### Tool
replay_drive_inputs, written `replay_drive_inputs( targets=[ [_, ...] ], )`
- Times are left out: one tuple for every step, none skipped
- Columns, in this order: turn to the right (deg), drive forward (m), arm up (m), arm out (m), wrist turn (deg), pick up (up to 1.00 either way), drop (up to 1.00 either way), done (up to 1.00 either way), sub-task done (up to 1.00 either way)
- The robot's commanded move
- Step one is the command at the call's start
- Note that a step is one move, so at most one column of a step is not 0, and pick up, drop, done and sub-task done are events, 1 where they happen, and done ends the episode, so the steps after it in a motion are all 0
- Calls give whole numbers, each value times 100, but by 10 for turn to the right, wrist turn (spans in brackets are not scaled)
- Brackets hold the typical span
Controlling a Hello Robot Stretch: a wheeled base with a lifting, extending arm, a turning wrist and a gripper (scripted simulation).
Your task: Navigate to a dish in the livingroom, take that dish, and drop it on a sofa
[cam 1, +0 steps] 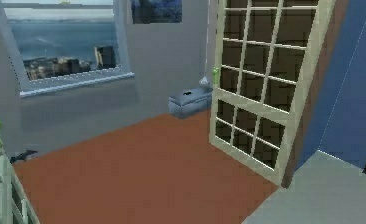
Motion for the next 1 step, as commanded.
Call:
replay_drive_inputs(
  targets=[
    [-30, 0, 0, 0, 0, 0, 0, 0, 0]
  ],
)
